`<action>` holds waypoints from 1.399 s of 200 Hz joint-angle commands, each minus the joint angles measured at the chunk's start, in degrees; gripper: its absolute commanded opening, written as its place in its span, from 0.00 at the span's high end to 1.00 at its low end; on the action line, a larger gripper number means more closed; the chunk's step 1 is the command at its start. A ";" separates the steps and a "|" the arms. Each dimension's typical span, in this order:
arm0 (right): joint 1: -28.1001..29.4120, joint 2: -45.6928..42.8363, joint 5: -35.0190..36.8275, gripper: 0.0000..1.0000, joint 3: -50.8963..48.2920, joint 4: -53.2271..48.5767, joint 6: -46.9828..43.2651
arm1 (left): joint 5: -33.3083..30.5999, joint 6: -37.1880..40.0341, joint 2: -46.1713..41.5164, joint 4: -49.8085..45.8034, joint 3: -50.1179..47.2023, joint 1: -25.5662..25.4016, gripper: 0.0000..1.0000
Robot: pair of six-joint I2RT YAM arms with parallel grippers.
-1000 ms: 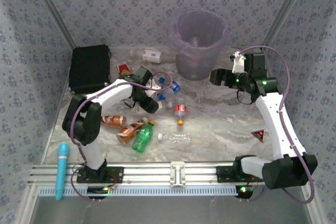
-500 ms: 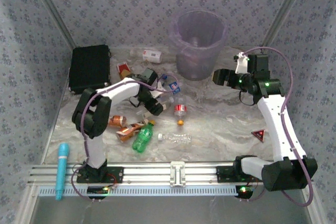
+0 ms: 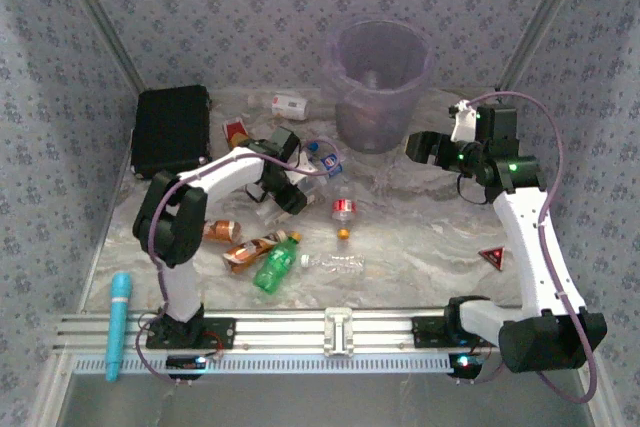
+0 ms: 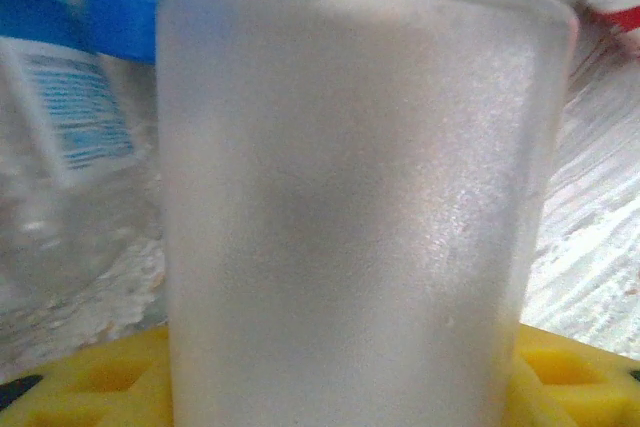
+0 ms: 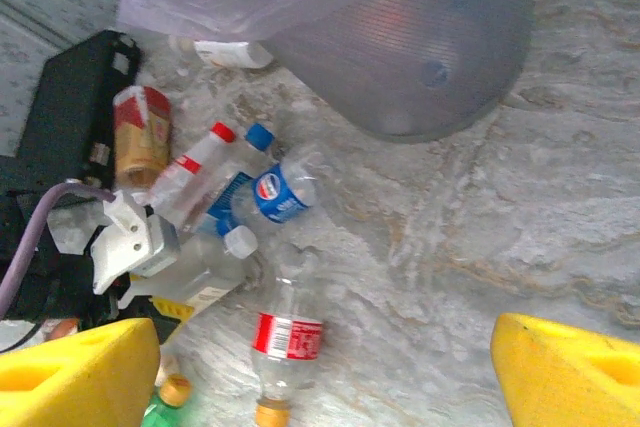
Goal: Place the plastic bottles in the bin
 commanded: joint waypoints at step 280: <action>22.73 27.78 -10.53 0.41 14.66 27.09 18.56 | 11.71 -25.67 -26.14 38.68 -11.36 -1.57 0.27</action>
